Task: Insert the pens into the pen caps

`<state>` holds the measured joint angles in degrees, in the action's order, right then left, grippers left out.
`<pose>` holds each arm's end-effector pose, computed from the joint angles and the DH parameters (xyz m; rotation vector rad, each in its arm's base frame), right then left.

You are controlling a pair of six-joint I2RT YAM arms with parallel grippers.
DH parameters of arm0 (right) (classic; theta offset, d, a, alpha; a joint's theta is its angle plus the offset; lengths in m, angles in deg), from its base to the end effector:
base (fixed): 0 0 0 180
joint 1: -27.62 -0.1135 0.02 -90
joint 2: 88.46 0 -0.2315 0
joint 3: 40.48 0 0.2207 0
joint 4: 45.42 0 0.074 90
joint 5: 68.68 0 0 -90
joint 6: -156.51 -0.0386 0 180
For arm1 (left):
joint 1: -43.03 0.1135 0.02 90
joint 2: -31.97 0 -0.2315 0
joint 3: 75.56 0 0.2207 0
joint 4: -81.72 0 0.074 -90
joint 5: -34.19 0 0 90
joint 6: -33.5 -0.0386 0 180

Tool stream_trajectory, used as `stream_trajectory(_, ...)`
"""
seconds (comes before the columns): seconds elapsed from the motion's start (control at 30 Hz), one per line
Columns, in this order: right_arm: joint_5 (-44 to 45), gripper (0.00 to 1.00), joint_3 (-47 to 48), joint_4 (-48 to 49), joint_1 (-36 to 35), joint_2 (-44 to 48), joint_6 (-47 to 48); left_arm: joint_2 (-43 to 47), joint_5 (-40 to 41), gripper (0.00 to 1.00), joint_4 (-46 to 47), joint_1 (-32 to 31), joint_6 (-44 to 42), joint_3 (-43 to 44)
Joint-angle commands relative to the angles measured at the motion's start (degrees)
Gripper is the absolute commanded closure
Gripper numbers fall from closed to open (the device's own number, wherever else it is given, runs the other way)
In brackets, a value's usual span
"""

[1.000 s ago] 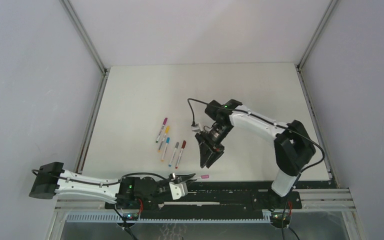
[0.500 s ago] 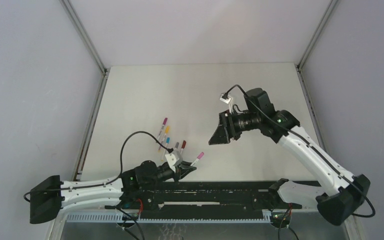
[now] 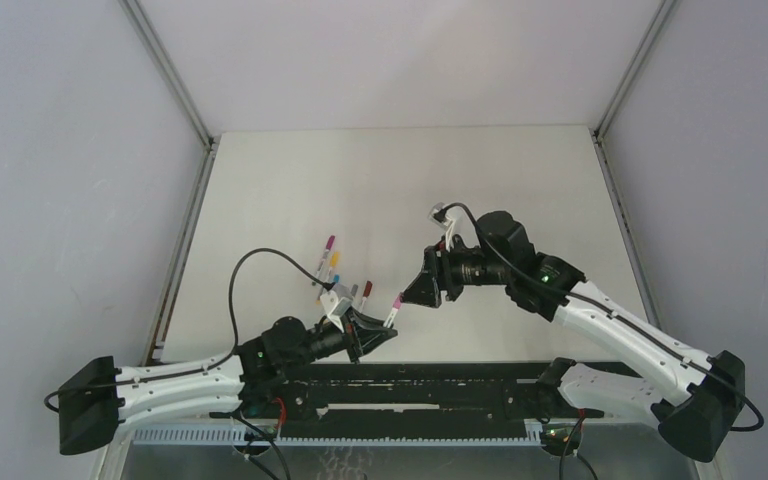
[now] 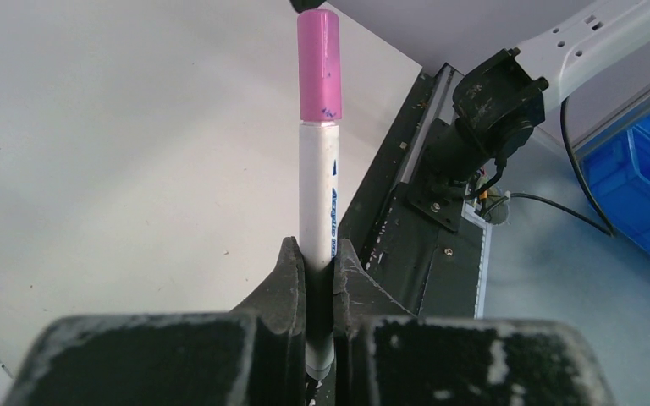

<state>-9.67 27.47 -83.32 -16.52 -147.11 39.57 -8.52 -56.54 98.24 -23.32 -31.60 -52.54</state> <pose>0.1379 0.1615 0.2956 -0.6985 2.1564 1.2765 0.0666 -0.1532 0.1957 0.6238 1.6178 -1.2267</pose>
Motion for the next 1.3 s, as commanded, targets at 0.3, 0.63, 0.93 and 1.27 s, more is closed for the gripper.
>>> stream_trajectory(0.3, 0.2, 0.58, -3.4, 11.4, -2.7, -1.5, -4.4, 0.1, -1.8, 1.0, 2.4, 0.3, 2.1, 4.4)
stream_trajectory(0.63, -0.4, 0.77, -3.6, 12.1, -4.0, -3.5, -4.3, 0.6, -2.4, 1.0, 2.4, 0.3, 2.2, 4.7)
stream_trajectory(0.93, -4.5, 1.0, -6.3, 14.7, -4.6, -3.5, -5.9, 2.0, -1.5, 1.0, 3.4, 0.3, 3.3, 4.7)
stream_trajectory(1.27, -2.3, 1.0, -5.0, 9.9, -5.2, -6.6, -14.5, -1.2, 2.6, 1.0, 2.9, 0.4, 2.9, 7.6)
